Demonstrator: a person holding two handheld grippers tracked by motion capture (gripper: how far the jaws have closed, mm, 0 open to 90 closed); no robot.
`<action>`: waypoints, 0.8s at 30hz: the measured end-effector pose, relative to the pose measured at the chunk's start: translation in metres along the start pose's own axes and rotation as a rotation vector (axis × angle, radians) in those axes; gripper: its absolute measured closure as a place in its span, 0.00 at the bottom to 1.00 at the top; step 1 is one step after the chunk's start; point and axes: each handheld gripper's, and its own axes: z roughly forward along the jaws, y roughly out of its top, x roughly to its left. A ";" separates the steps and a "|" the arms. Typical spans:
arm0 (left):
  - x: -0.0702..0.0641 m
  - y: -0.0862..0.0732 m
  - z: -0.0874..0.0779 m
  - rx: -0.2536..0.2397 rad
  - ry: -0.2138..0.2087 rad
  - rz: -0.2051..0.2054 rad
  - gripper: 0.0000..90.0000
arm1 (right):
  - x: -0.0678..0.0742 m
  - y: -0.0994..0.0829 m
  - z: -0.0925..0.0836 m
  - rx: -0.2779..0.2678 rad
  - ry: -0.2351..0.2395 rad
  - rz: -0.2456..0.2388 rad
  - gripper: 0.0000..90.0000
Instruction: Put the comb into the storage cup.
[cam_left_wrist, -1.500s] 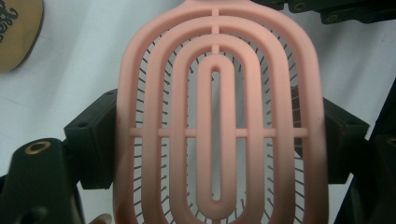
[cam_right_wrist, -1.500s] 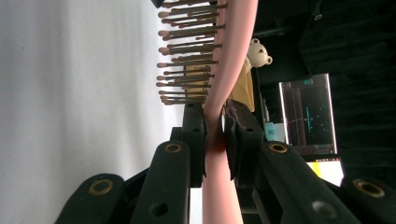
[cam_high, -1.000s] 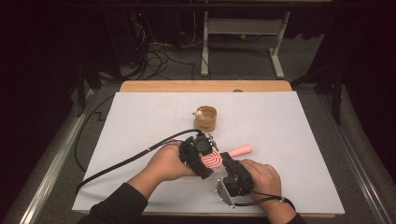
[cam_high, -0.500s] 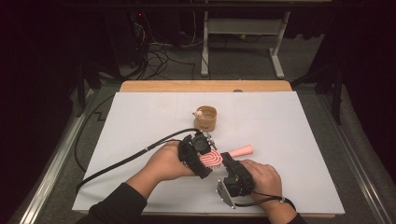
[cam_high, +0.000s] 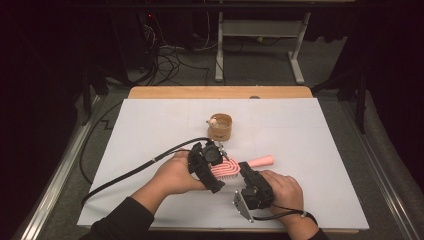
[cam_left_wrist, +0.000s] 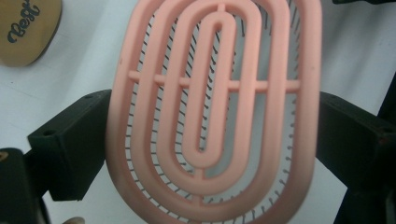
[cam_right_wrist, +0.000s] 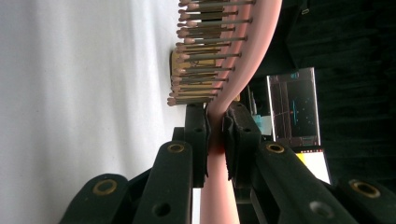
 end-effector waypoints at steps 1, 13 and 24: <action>0.000 0.000 0.000 0.000 0.000 0.000 0.06 | 0.000 0.000 0.000 0.000 0.000 0.000 0.91; 0.001 -0.005 0.001 0.019 0.017 -0.001 0.00 | 0.000 -0.004 0.001 0.010 0.006 0.005 0.91; 0.009 -0.020 -0.004 -0.008 0.033 -0.033 0.00 | -0.002 -0.007 -0.001 0.021 0.008 0.009 0.91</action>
